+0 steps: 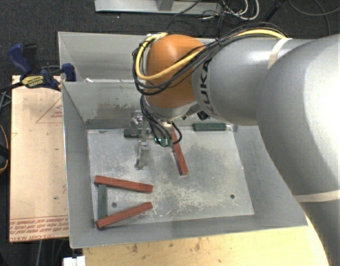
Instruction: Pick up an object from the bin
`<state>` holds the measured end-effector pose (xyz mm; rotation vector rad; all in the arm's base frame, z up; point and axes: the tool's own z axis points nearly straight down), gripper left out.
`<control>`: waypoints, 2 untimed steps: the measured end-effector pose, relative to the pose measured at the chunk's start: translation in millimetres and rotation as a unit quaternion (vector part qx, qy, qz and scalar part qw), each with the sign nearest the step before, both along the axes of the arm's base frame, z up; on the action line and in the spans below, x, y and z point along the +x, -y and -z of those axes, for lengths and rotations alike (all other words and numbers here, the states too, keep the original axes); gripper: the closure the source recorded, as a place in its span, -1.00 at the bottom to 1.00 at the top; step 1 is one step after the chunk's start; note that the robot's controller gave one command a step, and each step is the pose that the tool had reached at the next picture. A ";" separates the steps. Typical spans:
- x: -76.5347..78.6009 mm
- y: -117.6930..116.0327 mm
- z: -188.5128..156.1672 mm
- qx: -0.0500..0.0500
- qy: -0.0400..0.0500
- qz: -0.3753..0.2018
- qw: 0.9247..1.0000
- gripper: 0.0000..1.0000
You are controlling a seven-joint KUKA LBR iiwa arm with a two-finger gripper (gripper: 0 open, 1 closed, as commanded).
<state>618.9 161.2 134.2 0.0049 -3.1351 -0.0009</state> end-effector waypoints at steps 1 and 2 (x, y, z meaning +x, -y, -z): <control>2.0 0.6 -4.8 0.000 0.004 0.001 1.000 -1.00; 28.5 35.2 20.0 0.001 0.006 -0.026 1.000 -1.00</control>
Offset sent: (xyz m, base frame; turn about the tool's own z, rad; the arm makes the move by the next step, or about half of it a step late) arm 0.0370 -0.0506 -0.0314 -0.0695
